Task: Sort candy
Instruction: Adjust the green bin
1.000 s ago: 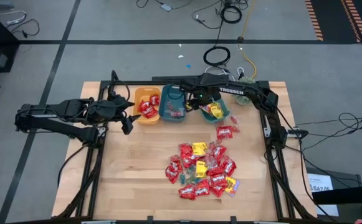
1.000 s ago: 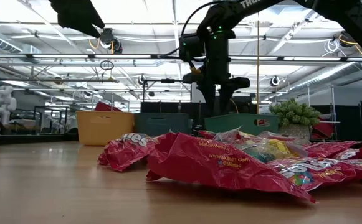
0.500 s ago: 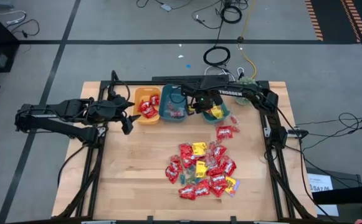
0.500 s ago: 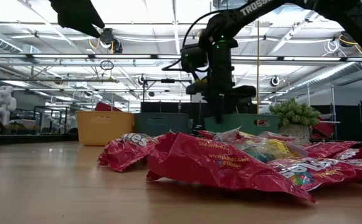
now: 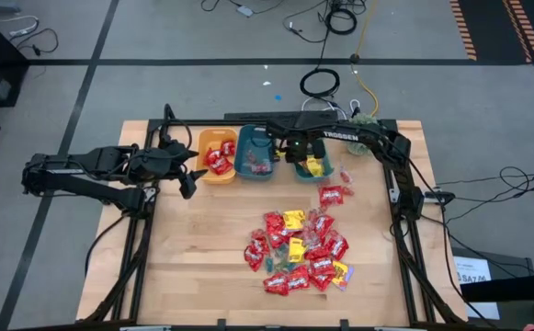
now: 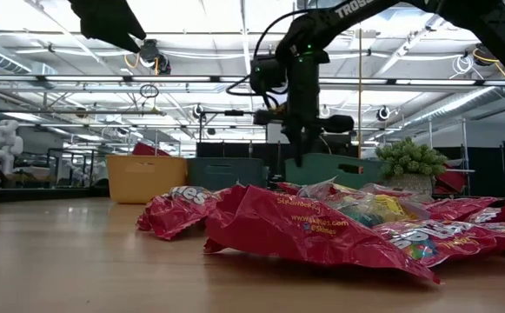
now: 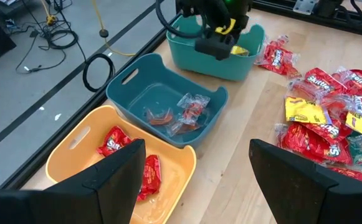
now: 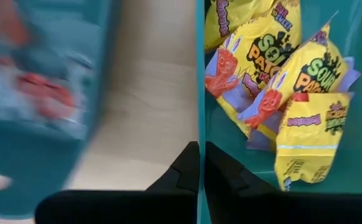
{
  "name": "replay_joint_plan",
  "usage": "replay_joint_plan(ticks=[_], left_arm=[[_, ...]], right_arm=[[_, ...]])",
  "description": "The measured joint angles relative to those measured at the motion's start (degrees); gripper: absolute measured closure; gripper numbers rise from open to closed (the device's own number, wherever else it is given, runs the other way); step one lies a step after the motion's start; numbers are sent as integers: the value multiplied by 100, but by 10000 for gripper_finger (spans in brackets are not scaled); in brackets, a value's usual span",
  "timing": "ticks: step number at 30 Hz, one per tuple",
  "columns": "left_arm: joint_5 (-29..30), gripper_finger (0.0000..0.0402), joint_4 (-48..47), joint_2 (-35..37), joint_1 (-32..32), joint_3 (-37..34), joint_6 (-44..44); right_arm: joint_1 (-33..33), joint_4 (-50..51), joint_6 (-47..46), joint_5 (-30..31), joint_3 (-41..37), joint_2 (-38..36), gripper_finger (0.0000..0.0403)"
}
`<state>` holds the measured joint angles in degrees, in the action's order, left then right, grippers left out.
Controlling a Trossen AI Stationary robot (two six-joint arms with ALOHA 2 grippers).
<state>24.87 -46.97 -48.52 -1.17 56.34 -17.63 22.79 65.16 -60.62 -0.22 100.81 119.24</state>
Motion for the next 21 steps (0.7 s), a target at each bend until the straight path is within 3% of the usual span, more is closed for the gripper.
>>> replay_joint_plan(ticks=[7,21], left_arm=[[0,104,-1,1,0,0,0],[0,104,1,-1,0,0,0]], right_arm=[[24,-246,-797,-35,123,0,402],[39,-593,-612,-67,124,0,385]])
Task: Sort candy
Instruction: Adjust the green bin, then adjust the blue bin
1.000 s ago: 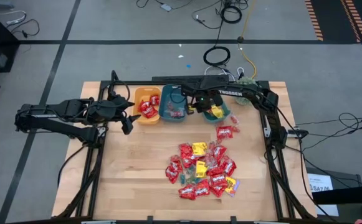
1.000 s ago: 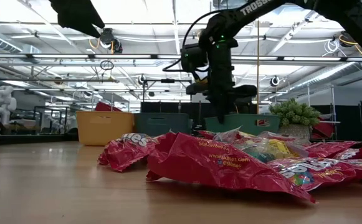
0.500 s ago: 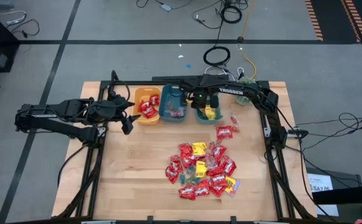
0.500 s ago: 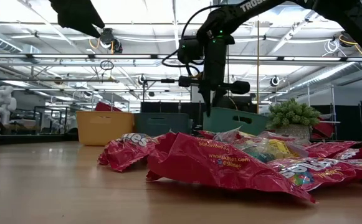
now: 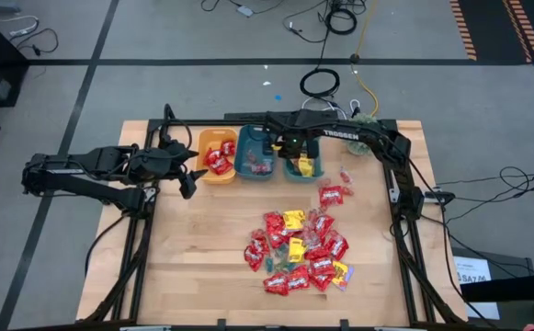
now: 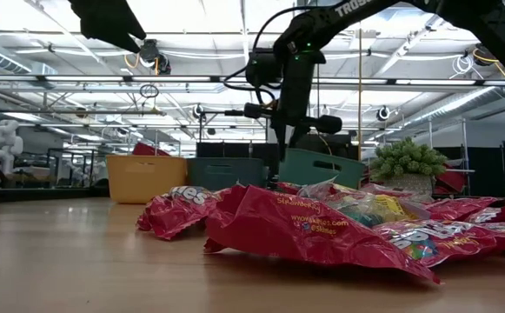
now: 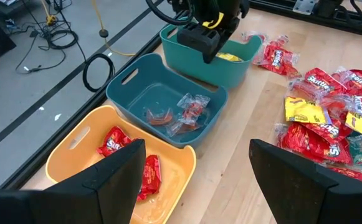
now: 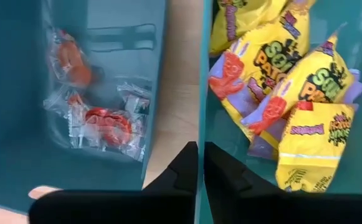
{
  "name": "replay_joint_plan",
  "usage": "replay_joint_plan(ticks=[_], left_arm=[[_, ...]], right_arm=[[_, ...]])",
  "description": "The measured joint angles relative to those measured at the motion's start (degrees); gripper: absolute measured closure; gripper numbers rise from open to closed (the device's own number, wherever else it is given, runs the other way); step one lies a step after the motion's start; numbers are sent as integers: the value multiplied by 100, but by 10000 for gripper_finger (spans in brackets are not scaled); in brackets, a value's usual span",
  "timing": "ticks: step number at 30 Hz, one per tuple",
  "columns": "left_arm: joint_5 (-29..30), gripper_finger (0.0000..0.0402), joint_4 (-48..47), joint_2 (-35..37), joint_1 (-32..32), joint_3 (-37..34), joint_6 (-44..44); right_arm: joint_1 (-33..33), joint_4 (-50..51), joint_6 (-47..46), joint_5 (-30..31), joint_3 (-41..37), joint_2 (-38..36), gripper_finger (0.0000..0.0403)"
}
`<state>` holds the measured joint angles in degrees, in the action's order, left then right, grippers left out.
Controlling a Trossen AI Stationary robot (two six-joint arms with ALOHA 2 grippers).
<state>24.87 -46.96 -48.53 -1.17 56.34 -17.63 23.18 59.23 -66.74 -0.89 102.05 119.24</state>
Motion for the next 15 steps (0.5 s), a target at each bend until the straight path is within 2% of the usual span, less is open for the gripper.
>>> replay_joint_plan(ticks=[15], left_arm=[[0,104,0,2,0,0,0]], right_arm=[[53,-263,520,-203,-1,2,304]])
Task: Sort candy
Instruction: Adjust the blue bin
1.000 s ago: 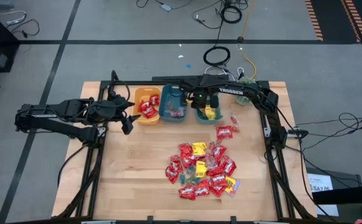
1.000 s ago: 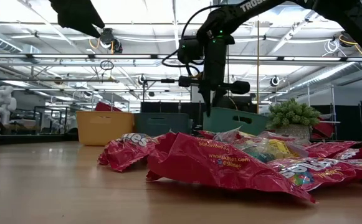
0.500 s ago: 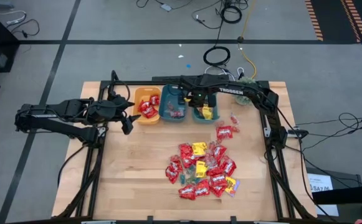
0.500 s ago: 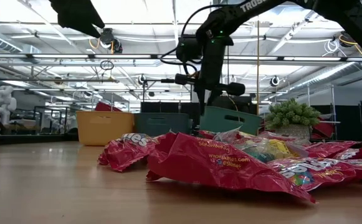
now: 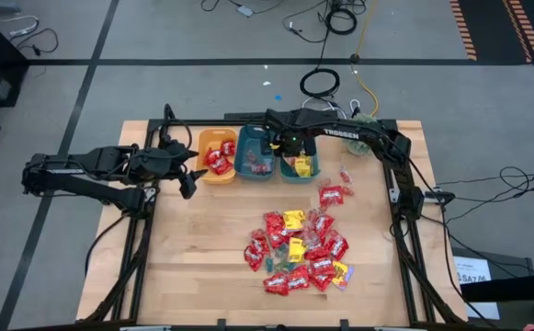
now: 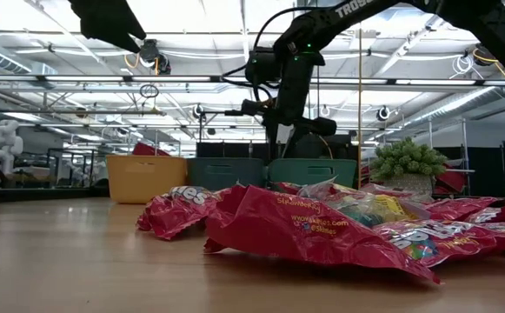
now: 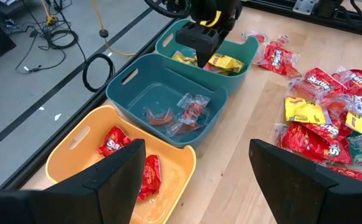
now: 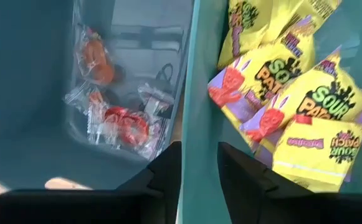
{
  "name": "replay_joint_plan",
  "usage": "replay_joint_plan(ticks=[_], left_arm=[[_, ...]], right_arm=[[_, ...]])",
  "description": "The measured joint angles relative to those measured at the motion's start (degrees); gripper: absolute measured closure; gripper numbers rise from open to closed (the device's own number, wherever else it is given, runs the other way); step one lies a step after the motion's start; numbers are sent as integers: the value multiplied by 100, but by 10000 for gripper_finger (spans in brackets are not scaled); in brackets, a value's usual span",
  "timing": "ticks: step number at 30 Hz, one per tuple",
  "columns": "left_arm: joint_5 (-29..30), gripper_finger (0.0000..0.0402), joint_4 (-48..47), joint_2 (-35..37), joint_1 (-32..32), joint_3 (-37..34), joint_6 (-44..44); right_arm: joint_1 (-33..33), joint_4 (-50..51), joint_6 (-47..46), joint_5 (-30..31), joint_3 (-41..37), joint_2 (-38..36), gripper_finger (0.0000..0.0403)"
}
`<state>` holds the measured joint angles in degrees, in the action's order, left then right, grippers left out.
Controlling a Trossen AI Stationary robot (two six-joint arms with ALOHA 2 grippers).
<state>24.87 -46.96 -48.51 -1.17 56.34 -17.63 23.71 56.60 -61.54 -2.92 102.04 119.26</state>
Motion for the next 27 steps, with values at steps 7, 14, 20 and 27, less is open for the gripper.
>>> replay_joint_plan(ticks=[7,14,20,27], left_arm=[[1,104,0,-1,0,0,0],[0,104,-2,-1,1,0,0],[0,104,-1,-2,1,0,0],[1,104,-2,-1,0,0,0]], right_arm=[[111,314,653,-308,488,0,292],[-81,29,1119,-298,1184,-2,292],[-533,-838,2593,-321,1191,3,292],[-907,-1038,4388,-319,1190,154,292]])
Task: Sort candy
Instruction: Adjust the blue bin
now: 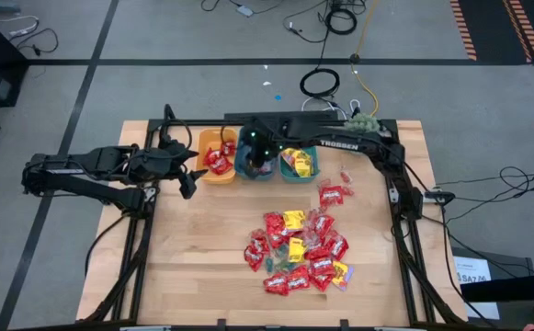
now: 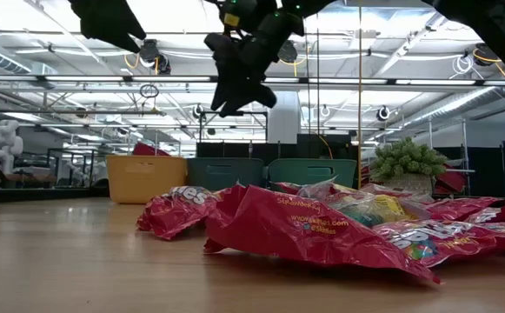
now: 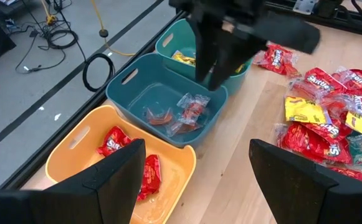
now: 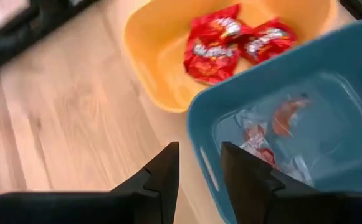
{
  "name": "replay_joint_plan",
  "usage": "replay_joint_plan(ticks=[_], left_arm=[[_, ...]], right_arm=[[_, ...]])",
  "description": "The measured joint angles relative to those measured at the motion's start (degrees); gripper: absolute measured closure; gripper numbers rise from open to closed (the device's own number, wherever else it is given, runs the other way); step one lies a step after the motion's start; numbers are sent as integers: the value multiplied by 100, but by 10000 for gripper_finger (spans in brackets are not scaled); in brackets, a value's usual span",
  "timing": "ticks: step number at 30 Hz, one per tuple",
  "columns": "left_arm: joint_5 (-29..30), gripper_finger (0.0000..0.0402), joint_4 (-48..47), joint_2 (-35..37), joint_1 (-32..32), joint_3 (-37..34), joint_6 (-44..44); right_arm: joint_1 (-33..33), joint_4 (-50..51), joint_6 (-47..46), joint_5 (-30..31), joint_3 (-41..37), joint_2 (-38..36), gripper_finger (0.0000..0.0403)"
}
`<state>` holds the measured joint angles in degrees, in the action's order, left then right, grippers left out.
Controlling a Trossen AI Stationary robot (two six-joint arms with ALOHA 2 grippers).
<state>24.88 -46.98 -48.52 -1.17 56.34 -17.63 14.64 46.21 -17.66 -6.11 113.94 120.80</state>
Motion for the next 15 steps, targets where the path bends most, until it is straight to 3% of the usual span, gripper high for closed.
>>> replay_joint_plan(ticks=[7,15], left_arm=[[0,104,2,-1,2,0,0],[-1,104,7,1,2,0,-2]], right_arm=[[-250,11,1104,2,1,253,292],[-318,321,1508,2,1,488,292]])
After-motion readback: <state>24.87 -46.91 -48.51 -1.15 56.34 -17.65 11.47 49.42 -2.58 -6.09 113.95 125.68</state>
